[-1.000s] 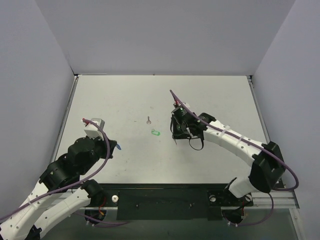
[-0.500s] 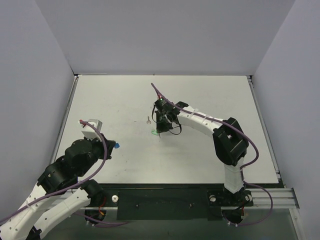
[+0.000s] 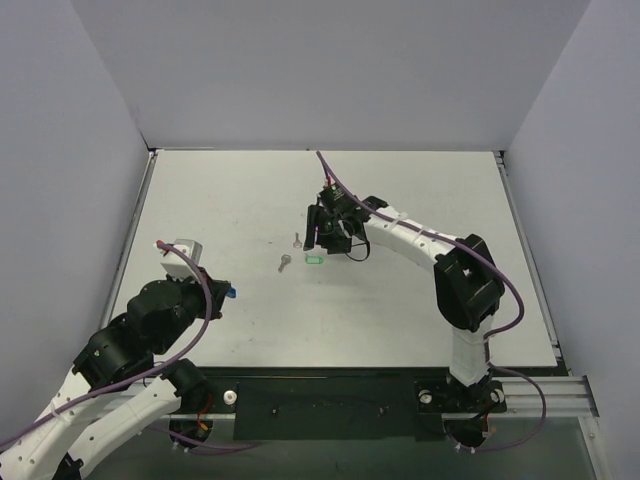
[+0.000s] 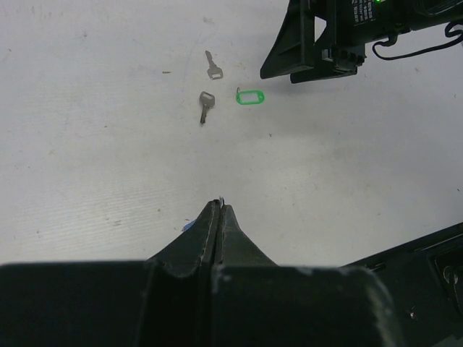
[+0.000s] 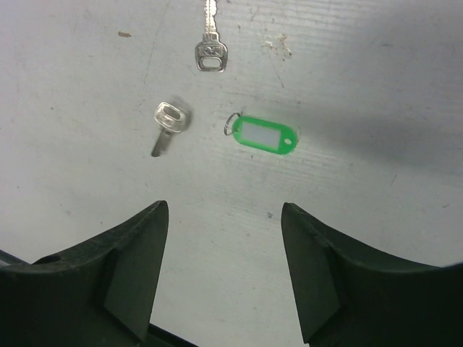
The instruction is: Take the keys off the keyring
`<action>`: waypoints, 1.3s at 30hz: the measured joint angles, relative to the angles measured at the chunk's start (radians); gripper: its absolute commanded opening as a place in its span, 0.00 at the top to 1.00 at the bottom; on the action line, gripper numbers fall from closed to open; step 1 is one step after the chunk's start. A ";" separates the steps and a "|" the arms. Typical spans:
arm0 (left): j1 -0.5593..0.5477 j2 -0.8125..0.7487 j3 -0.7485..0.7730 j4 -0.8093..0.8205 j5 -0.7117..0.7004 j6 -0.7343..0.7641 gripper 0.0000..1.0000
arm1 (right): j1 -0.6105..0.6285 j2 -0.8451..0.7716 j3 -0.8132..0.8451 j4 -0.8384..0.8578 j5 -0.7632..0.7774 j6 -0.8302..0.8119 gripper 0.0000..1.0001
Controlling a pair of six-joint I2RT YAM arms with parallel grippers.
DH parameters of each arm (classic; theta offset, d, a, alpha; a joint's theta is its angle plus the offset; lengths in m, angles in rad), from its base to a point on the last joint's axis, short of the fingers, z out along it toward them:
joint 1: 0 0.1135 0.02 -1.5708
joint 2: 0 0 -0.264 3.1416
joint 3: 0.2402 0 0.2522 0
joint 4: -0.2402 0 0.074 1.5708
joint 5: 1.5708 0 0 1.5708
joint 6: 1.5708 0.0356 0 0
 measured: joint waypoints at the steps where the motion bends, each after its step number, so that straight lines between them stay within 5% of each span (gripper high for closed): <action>1: 0.000 -0.001 0.000 0.000 0.000 0.000 1.00 | -0.005 -0.011 -0.020 0.007 0.000 0.003 0.41; 12: 0.001 0.021 0.000 0.004 0.000 0.000 1.00 | -0.018 -0.367 -0.338 0.031 0.009 0.022 0.41; 23: 0.004 0.268 0.000 0.089 0.067 -0.009 1.00 | -0.002 -0.824 -0.534 -0.085 0.085 0.043 0.41; 39: 0.026 0.659 0.105 0.274 0.103 -0.026 1.00 | -0.001 -1.028 -0.610 -0.227 0.146 0.054 0.41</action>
